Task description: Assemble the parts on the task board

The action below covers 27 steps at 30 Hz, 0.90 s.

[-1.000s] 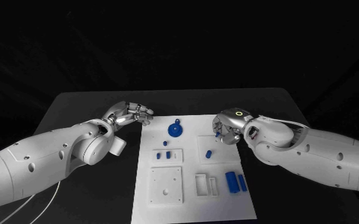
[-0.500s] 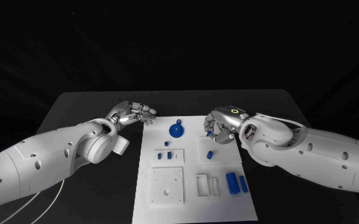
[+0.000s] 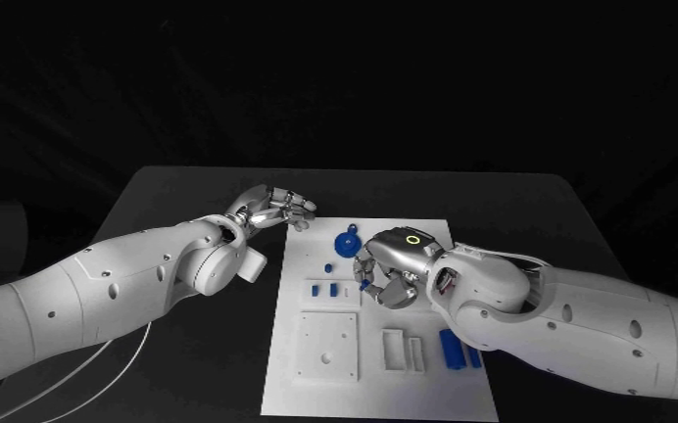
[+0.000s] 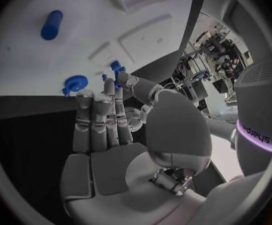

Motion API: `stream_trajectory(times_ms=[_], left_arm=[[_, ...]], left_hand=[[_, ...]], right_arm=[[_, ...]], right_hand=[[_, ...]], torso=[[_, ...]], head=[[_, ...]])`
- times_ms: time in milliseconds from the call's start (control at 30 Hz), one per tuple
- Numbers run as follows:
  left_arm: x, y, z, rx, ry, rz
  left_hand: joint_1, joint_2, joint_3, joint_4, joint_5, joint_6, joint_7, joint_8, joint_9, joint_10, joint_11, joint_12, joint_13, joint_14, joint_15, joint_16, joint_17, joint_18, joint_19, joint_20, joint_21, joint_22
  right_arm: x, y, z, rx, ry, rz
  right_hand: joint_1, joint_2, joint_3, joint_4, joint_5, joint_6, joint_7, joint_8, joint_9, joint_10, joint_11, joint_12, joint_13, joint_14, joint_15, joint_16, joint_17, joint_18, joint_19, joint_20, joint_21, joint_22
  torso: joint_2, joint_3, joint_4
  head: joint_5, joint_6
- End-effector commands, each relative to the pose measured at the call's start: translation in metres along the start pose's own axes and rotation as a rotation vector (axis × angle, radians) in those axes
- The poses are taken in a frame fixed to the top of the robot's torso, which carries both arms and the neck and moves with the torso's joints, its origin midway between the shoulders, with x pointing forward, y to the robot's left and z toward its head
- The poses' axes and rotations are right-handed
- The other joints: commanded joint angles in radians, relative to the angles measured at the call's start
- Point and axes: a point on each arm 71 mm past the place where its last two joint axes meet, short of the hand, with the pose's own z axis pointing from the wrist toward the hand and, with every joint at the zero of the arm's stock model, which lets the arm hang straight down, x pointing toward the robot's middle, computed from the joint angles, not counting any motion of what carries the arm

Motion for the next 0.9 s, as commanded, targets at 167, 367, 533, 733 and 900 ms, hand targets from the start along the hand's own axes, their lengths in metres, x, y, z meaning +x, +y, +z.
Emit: stream_trajectory(times_ms=[167,367,533,733,900], left_arm=[[0.002,0.000,0.006,0.013,-0.023,-0.014],[0.005,0.000,0.007,0.015,-0.020,-0.016],[0.005,0.000,0.007,0.013,-0.018,-0.019],[0.005,0.001,0.007,0.013,-0.014,-0.020],[0.005,0.001,0.006,0.012,-0.013,-0.021]], left_hand=[[-0.002,0.004,-0.004,0.002,0.004,-0.007,0.000,0.005,-0.002,-0.006,-0.003,-0.002,-0.002,0.003,0.002,-0.008,0.003,0.007,-0.002,0.008,-0.006,0.002],[-0.003,0.004,-0.005,0.002,0.004,-0.007,0.000,0.005,-0.002,-0.006,-0.003,-0.002,-0.002,0.002,0.002,-0.009,0.004,0.007,-0.002,0.009,-0.007,0.002],[-0.003,0.005,-0.005,0.003,0.004,-0.007,0.000,0.006,-0.002,-0.006,-0.003,-0.002,-0.002,0.002,0.003,-0.011,0.004,0.007,-0.003,0.009,-0.008,0.002],[-0.003,0.005,-0.005,0.003,0.004,-0.007,0.000,0.006,-0.002,-0.006,-0.003,-0.002,-0.003,0.002,0.003,-0.012,0.005,0.007,-0.003,0.009,-0.008,0.002],[-0.004,0.005,-0.005,0.003,0.004,-0.008,0.000,0.006,-0.002,-0.006,-0.003,-0.002,-0.003,0.002,0.003,-0.013,0.006,0.007,-0.003,0.009,-0.009,0.002]], right_arm=[[0.026,0.021,0.002,-0.069,0.062,-0.046],[0.043,0.029,0.004,-0.076,0.084,-0.069],[0.050,0.032,0.004,-0.072,0.088,-0.080],[0.055,0.038,0.006,-0.083,0.095,-0.092],[0.062,0.041,0.006,-0.085,0.110,-0.088]], right_hand=[[-0.005,0.009,0.001,-0.008,0.005,0.005,0.000,0.002,0.002,0.006,0.002,-0.005,0.001,-0.004,-0.007,0.003,-0.002,0.021,0.000,-0.004,0.003,0.020],[-0.005,0.010,0.000,-0.011,0.004,0.005,0.000,0.001,0.003,0.006,0.002,-0.006,0.002,-0.004,-0.007,0.003,-0.002,0.021,0.000,-0.004,0.003,0.019],[-0.006,0.010,0.000,-0.012,0.004,0.005,0.000,0.001,0.003,0.006,0.002,-0.006,0.002,-0.004,-0.007,0.003,-0.002,0.021,0.000,-0.004,0.003,0.019],[-0.006,0.010,0.000,-0.013,0.004,0.005,0.000,0.001,0.003,0.006,0.002,-0.007,0.003,-0.004,-0.007,0.003,-0.002,0.021,0.000,-0.004,0.004,0.019],[-0.006,0.010,0.000,-0.014,0.004,0.006,-0.001,0.001,0.004,0.007,0.002,-0.007,0.003,-0.004,-0.007,0.003,-0.002,0.021,0.000,-0.004,0.004,0.020]], torso=[[-0.013,-0.0049,-0.0009],[-0.019,-0.0052,-0.0008],[-0.016,-0.0048,-0.0020],[-0.015,-0.0049,-0.0013],[-0.015,-0.0050,-0.0017]], head=[[0.035,-0.027],[0.053,-0.045],[0.061,-0.049],[0.065,-0.053],[0.069,-0.057]])
